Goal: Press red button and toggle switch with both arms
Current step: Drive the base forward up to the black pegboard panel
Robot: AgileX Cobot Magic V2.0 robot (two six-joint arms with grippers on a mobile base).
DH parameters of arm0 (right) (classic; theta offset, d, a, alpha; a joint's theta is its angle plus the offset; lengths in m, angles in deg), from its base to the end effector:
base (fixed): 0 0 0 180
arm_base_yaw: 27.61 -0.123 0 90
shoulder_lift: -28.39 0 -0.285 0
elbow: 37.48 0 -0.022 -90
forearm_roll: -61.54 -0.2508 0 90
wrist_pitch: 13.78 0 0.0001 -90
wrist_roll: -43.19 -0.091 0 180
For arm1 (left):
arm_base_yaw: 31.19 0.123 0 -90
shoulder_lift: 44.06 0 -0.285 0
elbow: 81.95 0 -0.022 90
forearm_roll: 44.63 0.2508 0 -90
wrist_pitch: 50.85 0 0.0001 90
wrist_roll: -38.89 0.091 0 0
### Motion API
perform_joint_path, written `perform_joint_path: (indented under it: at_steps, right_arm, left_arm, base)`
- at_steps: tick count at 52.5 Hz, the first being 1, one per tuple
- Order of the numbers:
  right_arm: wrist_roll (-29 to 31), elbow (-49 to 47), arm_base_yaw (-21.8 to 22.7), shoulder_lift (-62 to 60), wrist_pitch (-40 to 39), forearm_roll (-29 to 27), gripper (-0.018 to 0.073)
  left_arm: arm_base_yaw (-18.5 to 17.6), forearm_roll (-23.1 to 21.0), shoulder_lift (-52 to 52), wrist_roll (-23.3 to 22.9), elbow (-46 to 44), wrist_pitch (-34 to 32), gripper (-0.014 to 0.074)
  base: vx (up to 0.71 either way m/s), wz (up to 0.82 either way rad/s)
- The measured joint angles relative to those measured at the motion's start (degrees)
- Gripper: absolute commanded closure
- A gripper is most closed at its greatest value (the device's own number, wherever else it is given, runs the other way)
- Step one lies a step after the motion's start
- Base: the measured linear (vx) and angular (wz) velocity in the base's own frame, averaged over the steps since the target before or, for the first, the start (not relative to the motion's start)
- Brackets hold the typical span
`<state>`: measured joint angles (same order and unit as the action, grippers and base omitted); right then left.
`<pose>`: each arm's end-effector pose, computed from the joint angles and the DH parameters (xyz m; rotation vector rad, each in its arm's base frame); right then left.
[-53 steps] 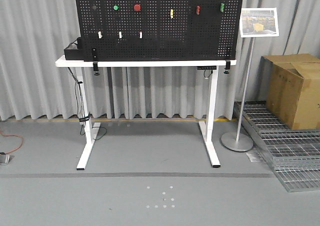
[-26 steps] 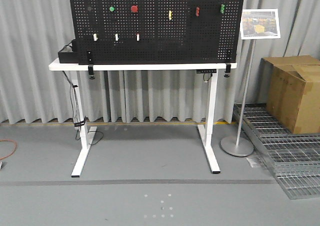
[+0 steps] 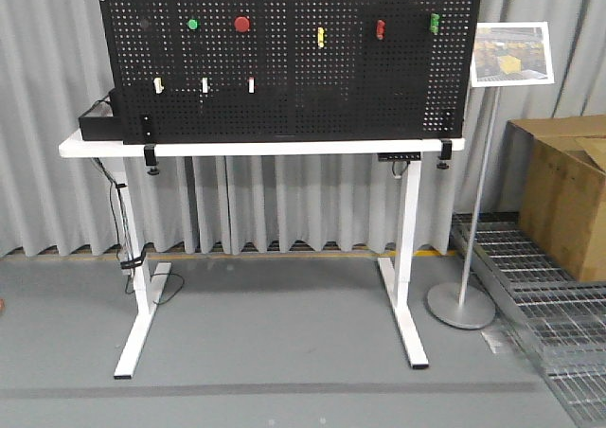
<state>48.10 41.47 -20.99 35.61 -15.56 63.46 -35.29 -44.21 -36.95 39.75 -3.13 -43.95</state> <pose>0.0562 -0.0064 0.2063 -0.0035 1.4757 -0.1898 0.0565 -0.0040 0.1934 0.0753 1.6186 -0.0373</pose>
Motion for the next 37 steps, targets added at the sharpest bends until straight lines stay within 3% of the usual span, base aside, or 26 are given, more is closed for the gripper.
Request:
perform_joint_path:
  at_steps: [37]
  right_arm:
    - [0.0, 0.0, 0.0, 0.0, 0.0, 0.0, 0.0559]
  left_arm:
    - [0.0, 0.0, 0.0, 0.0, 0.0, 0.0, 0.0595]
  base:
    - [0.45, 0.07]
